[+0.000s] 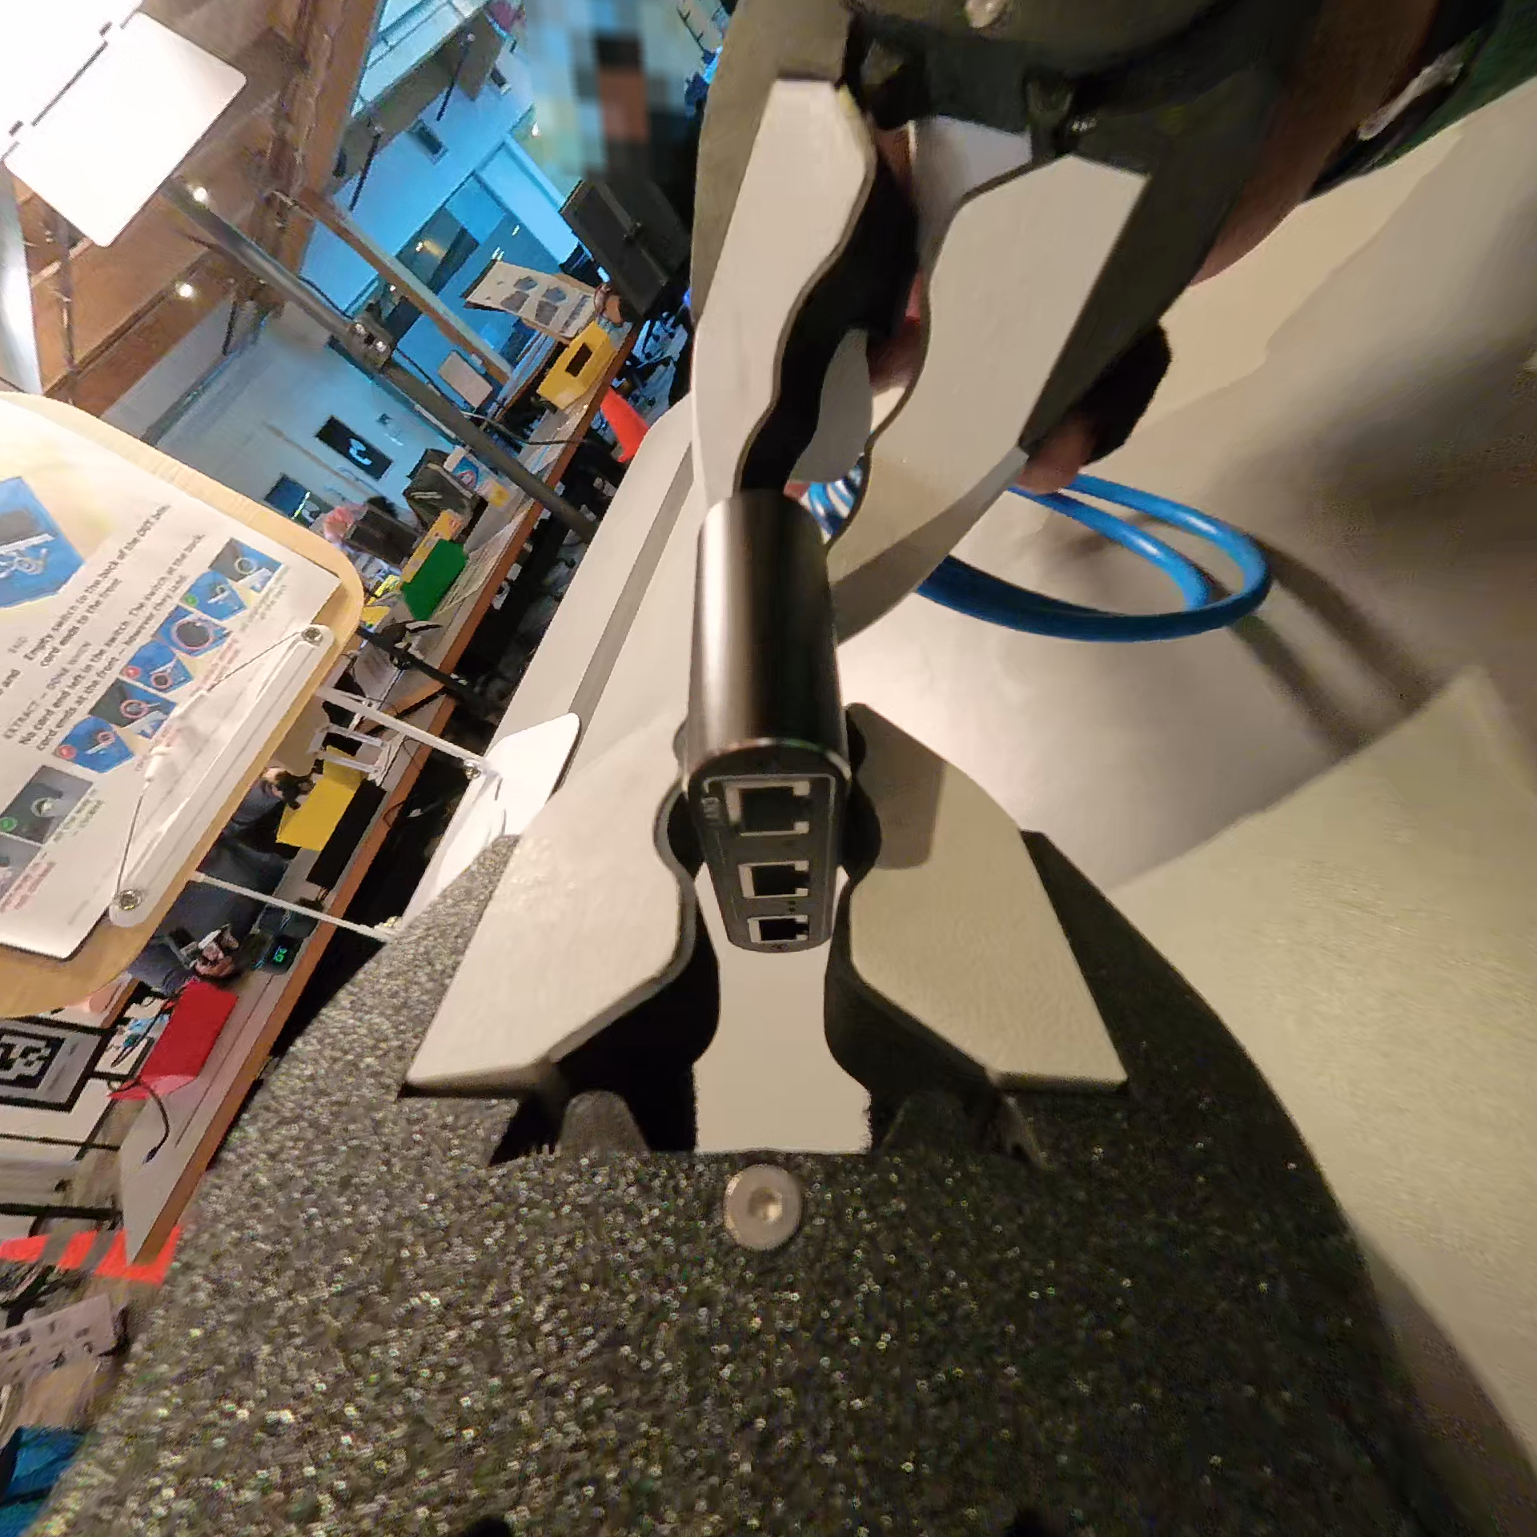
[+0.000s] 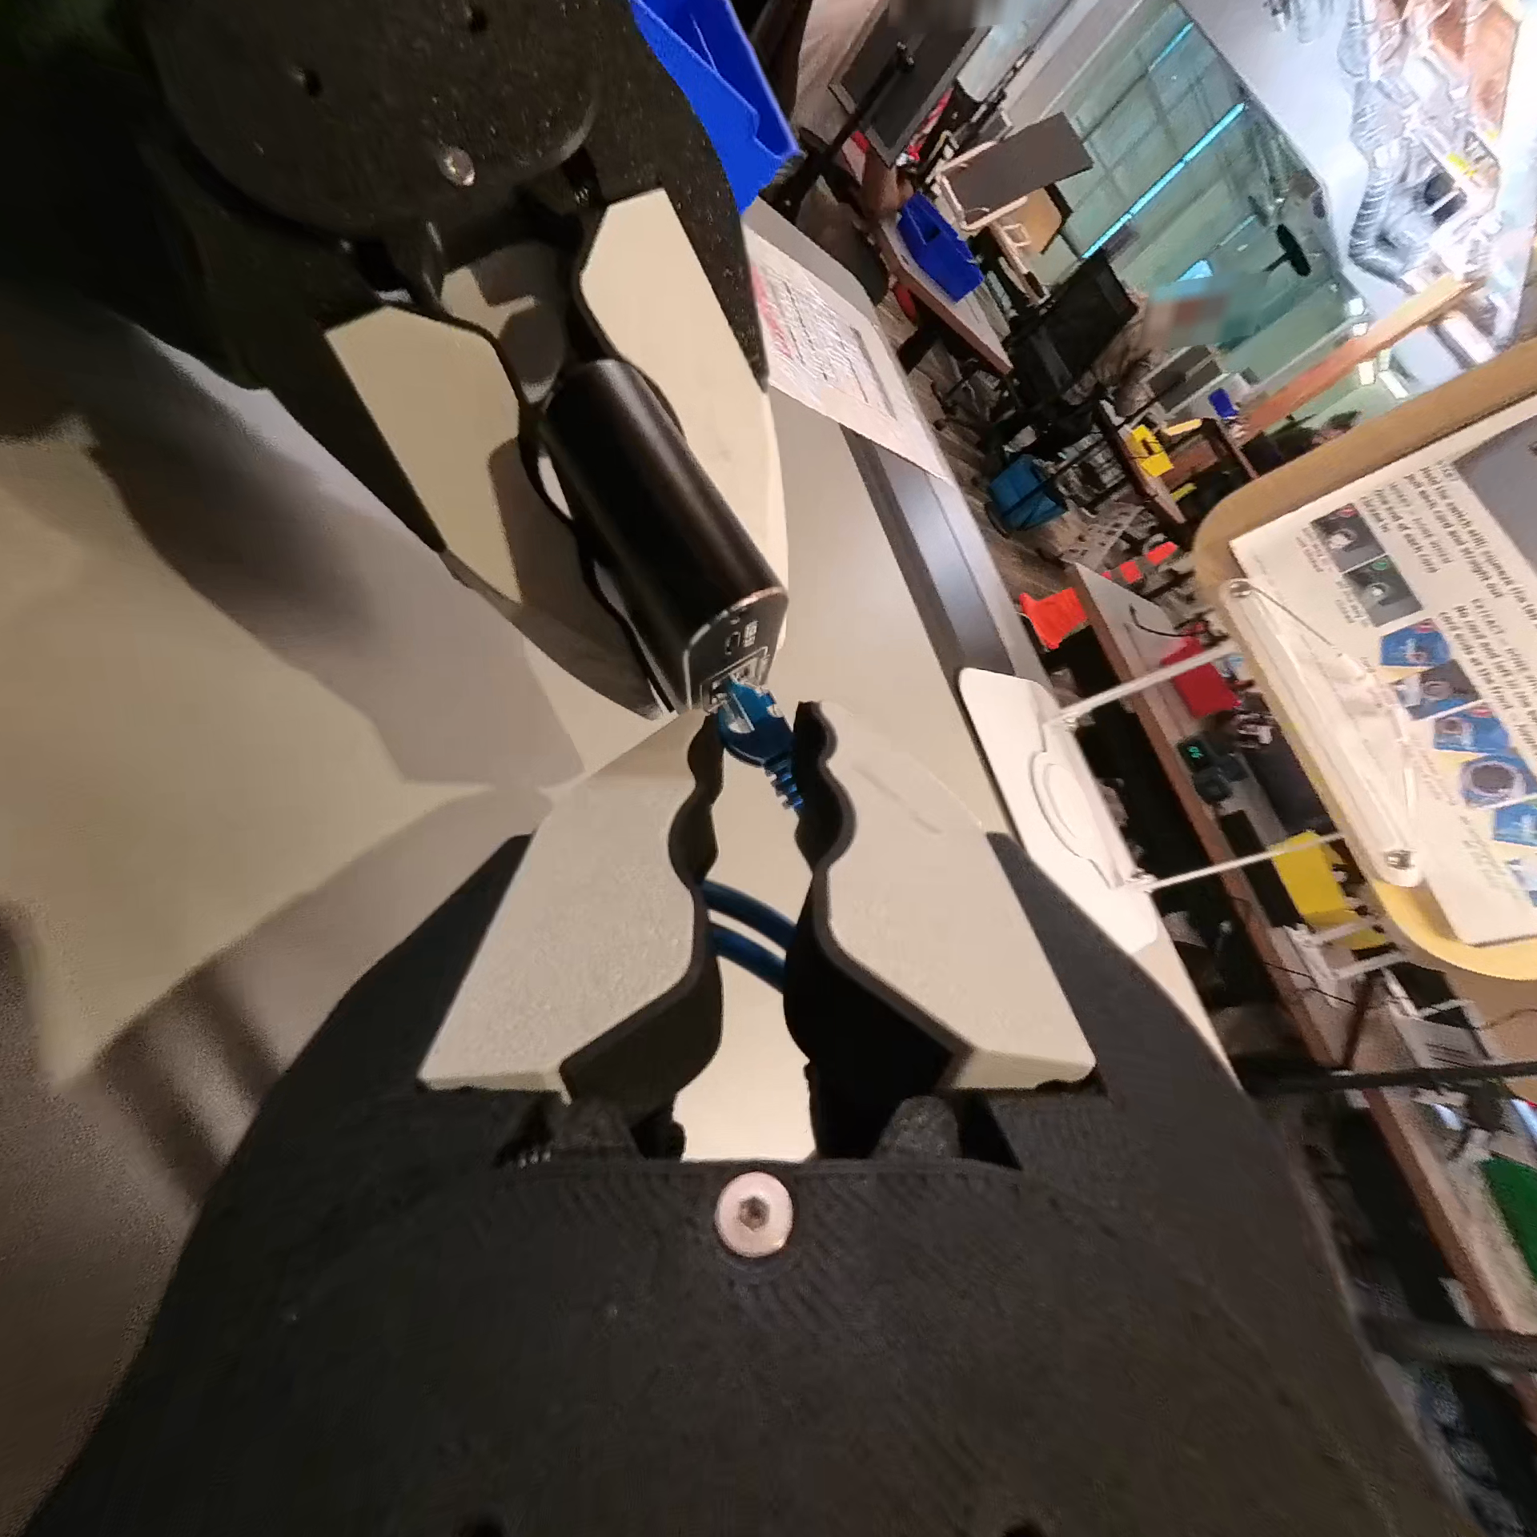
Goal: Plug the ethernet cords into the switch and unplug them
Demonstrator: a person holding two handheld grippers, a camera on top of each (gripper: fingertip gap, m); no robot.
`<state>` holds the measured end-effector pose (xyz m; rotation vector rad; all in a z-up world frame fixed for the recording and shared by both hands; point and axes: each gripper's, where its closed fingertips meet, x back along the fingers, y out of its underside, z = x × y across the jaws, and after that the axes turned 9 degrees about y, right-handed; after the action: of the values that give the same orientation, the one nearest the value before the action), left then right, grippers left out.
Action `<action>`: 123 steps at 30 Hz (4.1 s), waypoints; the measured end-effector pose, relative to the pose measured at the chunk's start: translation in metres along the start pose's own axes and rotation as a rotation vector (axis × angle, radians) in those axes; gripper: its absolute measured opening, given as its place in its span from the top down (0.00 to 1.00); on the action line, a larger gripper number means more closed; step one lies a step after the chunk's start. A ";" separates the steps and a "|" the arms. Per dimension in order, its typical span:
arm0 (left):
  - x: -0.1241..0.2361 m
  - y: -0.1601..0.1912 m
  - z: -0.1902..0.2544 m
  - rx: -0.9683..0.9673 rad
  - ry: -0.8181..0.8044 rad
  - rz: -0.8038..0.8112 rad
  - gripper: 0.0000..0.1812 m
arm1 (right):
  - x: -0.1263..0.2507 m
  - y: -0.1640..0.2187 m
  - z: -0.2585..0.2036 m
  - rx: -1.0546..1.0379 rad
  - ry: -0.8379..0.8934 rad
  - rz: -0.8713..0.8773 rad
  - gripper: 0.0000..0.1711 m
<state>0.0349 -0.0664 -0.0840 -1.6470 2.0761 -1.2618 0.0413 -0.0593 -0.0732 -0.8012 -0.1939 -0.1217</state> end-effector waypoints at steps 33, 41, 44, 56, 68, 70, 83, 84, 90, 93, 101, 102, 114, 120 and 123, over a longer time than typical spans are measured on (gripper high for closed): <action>-0.013 0.027 -0.001 0.125 -0.075 -0.135 0.85 | 0.022 0.072 0.104 -0.247 0.228 -0.139 0.90; -0.018 0.052 0.007 0.368 0.040 -0.150 0.85 | 0.022 0.085 0.101 -0.154 0.229 -0.267 0.90; -0.017 0.054 0.004 0.401 0.032 -0.152 0.85 | 0.037 0.083 0.113 -0.150 0.266 -0.273 0.90; -0.016 0.054 0.011 0.387 0.044 -0.177 0.85 | 0.266 0.085 0.256 -0.181 0.777 -0.389 0.92; -0.016 0.054 0.012 0.372 0.035 -0.185 0.85 | 0.371 0.127 0.253 -0.374 0.603 -0.490 0.92; -0.016 0.054 0.013 0.368 0.036 -0.189 0.85 | 0.369 0.129 0.244 -0.406 0.507 -0.491 0.92; -0.016 0.051 0.014 0.378 0.039 -0.178 0.85 | 0.343 0.320 0.187 -0.345 0.076 -1.152 0.81; -0.016 0.051 0.014 0.381 0.039 -0.177 0.85 | 0.347 0.324 0.192 -0.306 0.102 -1.186 0.78; -0.017 0.052 0.015 0.385 0.054 -0.187 0.85 | 0.378 0.303 0.229 -0.117 0.291 -1.280 0.72; -0.018 0.053 0.017 0.376 0.062 -0.197 0.85 | 0.377 0.284 0.238 -0.075 0.336 -1.243 0.71; -0.018 0.047 0.018 0.387 0.065 -0.172 0.85 | 0.339 0.287 0.216 -0.026 0.238 -1.182 0.72; -0.018 0.047 0.018 0.389 0.064 -0.168 0.85 | 0.336 0.283 0.221 -0.023 0.268 -1.169 0.73; -0.020 0.007 0.020 0.641 0.151 0.057 0.85 | 0.192 0.130 0.175 0.029 0.207 -0.616 0.76; -0.017 -0.004 0.023 0.719 0.213 0.142 0.85 | 0.080 0.047 0.053 -0.106 -0.165 -0.076 0.75; -0.012 -0.009 0.018 0.794 0.227 0.213 0.85 | 0.039 0.009 0.013 -0.271 -0.219 0.222 0.72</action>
<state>0.0568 -0.0646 -0.0929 -0.9372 1.4648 -1.9109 0.0792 -0.0446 -0.0623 -1.1014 -0.2978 0.1532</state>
